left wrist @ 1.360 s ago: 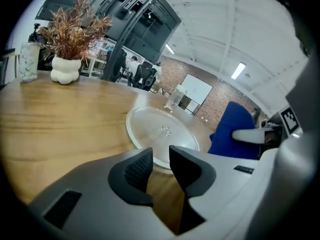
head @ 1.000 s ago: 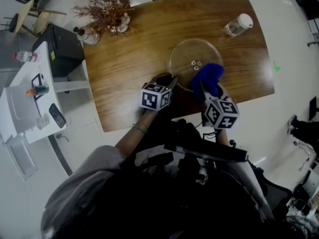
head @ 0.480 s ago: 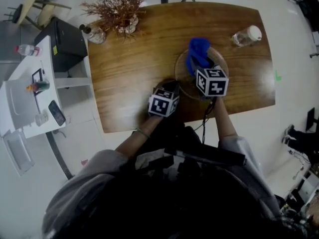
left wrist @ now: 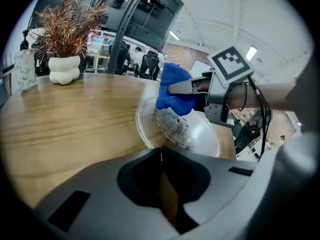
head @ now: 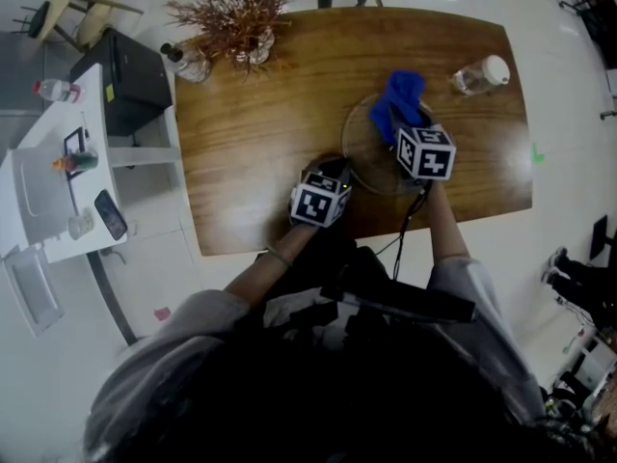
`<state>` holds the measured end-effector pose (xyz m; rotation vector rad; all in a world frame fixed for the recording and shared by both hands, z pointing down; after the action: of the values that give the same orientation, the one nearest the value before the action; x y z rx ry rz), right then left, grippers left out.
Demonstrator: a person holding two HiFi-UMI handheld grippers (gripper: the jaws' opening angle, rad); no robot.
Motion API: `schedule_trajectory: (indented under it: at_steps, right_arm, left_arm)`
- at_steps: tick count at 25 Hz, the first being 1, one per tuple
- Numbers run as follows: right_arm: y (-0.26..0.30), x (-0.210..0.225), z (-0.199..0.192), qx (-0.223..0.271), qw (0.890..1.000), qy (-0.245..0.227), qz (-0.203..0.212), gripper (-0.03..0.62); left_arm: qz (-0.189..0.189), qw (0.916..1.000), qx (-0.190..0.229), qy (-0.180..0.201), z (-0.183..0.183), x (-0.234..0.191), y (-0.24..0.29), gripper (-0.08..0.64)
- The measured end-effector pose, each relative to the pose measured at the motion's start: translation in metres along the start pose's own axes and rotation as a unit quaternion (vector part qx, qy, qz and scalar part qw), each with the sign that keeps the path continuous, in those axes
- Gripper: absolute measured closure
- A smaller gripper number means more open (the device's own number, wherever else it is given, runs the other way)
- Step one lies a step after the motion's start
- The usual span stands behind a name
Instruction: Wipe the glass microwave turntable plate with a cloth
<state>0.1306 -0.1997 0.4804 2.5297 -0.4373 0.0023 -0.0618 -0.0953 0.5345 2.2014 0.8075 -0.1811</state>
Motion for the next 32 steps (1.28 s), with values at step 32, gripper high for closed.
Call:
schedule_trajectory:
  at_steps: [32]
  right_arm:
    - [-0.025,-0.072,-0.03,-0.007,0.996,0.045,0.073,0.428]
  left_arm:
    - [0.01,0.9998,0.009,0.012,0.003,0.0,0.0,0.555]
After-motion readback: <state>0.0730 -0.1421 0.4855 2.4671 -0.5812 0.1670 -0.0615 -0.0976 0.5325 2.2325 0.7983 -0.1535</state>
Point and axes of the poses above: the fingertips, and each gripper's own axes: y forward along the fingers, x to its right, z out of its top, the point moved 10 cm from there along -y, backward along the fingers, and after that the axes turned 6 degrees about x, right-handed, at the moved point
